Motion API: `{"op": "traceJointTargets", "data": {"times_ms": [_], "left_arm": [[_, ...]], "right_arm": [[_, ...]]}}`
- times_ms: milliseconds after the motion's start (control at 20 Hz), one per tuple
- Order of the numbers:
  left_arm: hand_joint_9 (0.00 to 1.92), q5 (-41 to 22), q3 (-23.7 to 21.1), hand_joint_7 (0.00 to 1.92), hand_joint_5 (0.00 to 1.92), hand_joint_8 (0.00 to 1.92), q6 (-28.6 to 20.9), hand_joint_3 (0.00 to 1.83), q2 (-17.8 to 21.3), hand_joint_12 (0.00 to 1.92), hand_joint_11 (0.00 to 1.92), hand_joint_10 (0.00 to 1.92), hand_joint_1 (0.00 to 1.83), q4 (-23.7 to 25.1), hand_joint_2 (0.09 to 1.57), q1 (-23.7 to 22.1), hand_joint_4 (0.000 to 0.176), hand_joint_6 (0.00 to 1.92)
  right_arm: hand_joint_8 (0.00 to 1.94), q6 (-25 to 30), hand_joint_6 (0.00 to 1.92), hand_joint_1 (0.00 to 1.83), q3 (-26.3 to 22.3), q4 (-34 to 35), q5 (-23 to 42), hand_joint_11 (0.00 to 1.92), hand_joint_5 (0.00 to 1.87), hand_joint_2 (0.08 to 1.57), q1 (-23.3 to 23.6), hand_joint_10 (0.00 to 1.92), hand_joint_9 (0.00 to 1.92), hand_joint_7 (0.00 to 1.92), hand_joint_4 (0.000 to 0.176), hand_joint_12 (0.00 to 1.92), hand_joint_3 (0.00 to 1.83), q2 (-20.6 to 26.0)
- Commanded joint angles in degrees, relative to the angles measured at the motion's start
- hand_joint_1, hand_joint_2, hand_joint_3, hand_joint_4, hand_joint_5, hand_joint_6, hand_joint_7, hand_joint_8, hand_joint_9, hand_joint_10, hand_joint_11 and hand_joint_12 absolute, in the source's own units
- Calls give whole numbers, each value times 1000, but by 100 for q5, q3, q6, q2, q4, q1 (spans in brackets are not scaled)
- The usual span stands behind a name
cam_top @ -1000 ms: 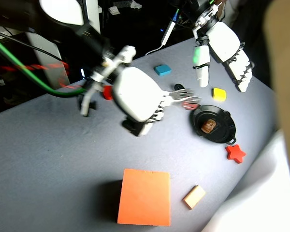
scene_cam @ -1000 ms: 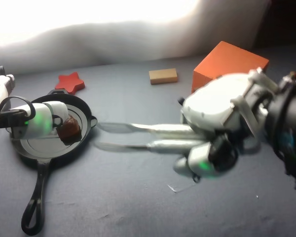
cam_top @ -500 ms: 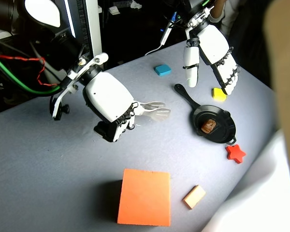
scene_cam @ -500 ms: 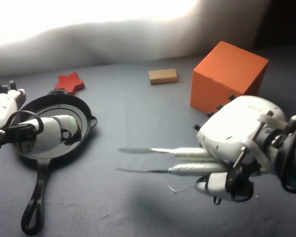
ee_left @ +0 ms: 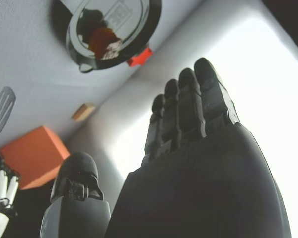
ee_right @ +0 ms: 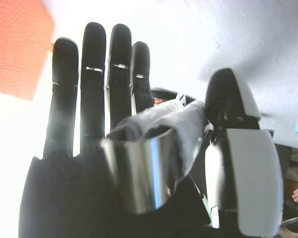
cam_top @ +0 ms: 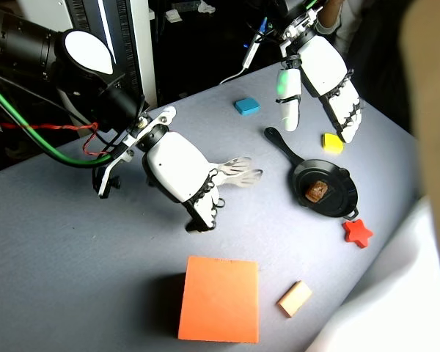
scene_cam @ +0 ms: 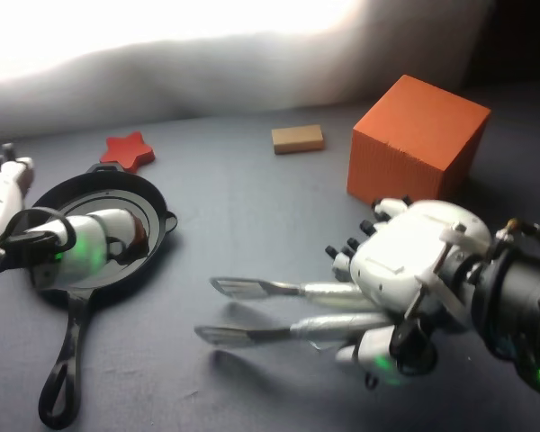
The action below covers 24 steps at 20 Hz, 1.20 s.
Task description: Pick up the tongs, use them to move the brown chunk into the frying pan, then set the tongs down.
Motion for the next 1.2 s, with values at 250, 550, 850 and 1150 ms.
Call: {"op": "traceJointTargets", "data": {"times_ms": [250,550,850,1150], "left_arm": [[94,408,106,110,62,0,231,2,32,262,0,0,0,1004,1181,-14,0,0],[97,661,81,111,79,3,312,2,31,277,0,2,0,1077,1180,-17,0,8],[182,610,44,218,197,17,237,3,31,498,0,18,0,1074,1190,19,0,26],[623,389,-33,879,821,782,187,9,31,1702,192,1069,0,1074,1306,44,0,742]], "right_arm": [[1,73,13,253,-139,-561,-18,0,71,1041,-113,89,99,149,0,434,0,122],[0,53,0,204,-559,-560,-42,0,0,982,-90,1,2,2,0,0,0,398],[56,-101,103,82,-1337,-212,-86,0,363,1097,287,135,407,477,0,958,9,1209],[631,-405,651,151,-1995,152,-112,664,1081,1286,910,1183,935,1190,0,1732,8,2018]]}}
